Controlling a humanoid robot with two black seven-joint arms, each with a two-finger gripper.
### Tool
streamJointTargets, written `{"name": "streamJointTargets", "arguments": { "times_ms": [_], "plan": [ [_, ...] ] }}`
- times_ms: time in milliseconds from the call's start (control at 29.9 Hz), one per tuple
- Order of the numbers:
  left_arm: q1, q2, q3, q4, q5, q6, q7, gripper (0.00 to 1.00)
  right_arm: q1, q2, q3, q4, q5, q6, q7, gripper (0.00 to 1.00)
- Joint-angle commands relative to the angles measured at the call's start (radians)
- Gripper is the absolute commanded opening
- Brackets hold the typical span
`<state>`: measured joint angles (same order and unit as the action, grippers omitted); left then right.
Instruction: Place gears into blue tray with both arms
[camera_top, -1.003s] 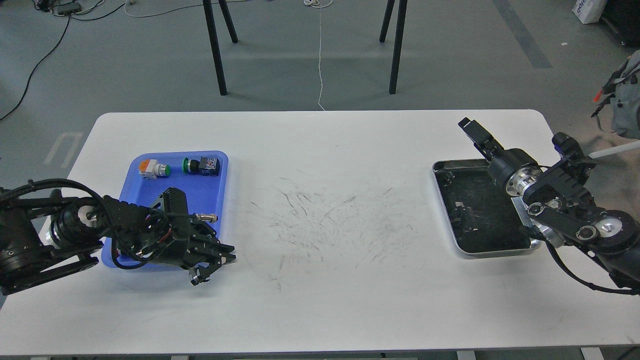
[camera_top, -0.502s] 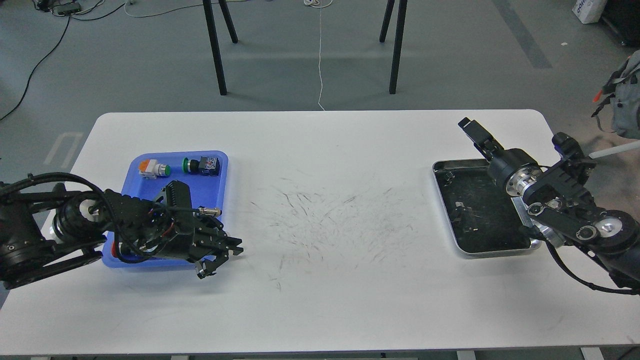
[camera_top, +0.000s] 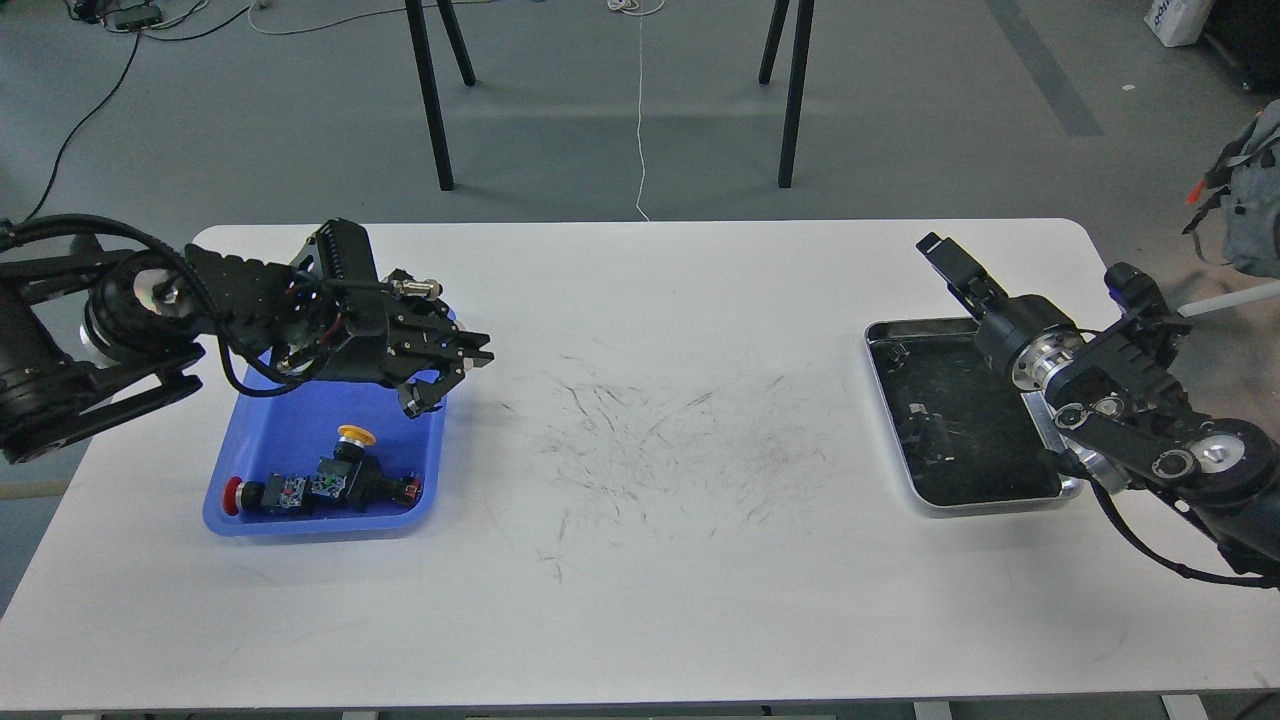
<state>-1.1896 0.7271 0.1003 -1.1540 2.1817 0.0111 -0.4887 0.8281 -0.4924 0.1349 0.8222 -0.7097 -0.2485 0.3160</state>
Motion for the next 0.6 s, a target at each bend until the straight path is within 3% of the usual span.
{"name": "streamJointTargets", "arguments": {
  "times_ms": [0,468,568],
  "plan": [
    [0.027,0.002,-0.037,0.053,0.0,0.004,0.0,0.11,0.0,0.0,0.0,0.0,-0.001,0.0,0.0,0.88],
    [0.105,-0.014,-0.034,0.284,-0.014,0.079,0.0,0.12,0.0,0.0,0.0,0.0,-0.001,-0.002,0.0,0.88],
    [0.159,-0.017,-0.033,0.341,-0.043,0.13,0.0,0.12,0.0,0.002,0.0,0.0,-0.001,-0.002,0.0,0.88]
  ]
}}
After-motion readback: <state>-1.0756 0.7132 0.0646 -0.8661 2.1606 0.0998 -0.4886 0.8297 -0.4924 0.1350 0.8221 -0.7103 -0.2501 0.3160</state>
